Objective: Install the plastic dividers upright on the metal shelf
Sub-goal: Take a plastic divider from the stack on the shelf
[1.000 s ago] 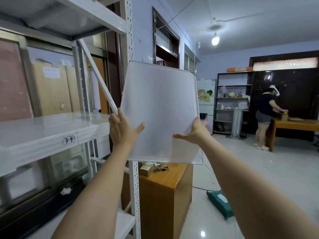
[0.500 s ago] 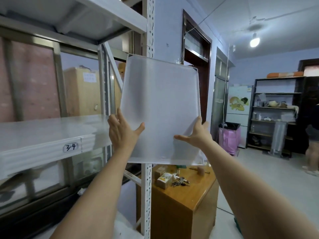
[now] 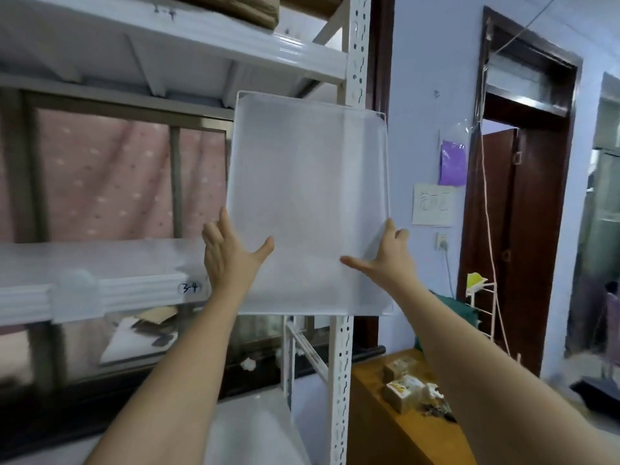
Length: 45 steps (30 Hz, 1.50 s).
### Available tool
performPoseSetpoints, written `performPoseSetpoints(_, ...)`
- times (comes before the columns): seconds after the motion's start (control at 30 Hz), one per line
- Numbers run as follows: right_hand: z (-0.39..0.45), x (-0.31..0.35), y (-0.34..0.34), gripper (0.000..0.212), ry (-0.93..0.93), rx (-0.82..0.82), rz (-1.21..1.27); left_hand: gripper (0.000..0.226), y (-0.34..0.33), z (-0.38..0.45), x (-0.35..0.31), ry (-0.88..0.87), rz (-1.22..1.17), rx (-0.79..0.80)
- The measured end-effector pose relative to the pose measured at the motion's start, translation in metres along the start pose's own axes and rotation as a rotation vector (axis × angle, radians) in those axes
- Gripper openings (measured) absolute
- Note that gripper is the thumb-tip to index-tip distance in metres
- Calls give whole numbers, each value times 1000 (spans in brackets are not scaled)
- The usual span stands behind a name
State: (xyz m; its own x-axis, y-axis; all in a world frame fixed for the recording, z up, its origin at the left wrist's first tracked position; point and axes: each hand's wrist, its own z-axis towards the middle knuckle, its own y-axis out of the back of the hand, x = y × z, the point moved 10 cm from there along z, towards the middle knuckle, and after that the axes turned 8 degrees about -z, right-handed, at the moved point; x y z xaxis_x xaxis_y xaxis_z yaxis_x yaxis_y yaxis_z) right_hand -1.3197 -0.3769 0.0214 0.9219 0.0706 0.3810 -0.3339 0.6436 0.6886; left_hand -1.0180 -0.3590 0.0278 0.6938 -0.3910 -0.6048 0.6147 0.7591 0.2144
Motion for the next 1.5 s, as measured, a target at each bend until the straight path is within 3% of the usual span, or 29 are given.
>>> performPoseSetpoints(0.4,-8,93,-31,112,186,20,191,93,104,18,28,48,107,-132)
performPoseSetpoints(0.53,-6,115,-31,97,225,17,187,82,119,28,49,134,-131,-48)
performPoseSetpoints(0.63,-3,124,-30,89,211,31,187,48,126,35,50,203,-358,17)
performPoseSetpoints(0.73,4,131,-26,82,175,68,280,36,132,44,41,259,-461,106)
performPoseSetpoints(0.87,10,130,-32,77,134,137,327,12,138,39,45,464,-738,154)
performPoseSetpoints(0.97,10,125,-42,81,88,172,387,32,136,34,40,506,-956,177)
performPoseSetpoints(1.07,11,126,-49,83,36,202,483,37,132,32,26,495,-1310,138)
performPoseSetpoints(1.17,13,126,-50,86,-25,214,556,96,123,30,5,432,-1677,175)
performPoseSetpoints(1.23,14,125,-50,87,-53,212,567,118,124,27,-7,323,-1702,182)
performPoseSetpoints(1.33,18,120,-55,89,-99,241,572,119,127,26,-21,210,-1637,195)
performPoseSetpoints(1.43,19,113,-59,91,-154,284,576,134,124,24,-42,109,-1478,347)
performPoseSetpoints(1.5,18,112,-61,94,-167,309,602,116,118,24,-55,26,-1329,454)
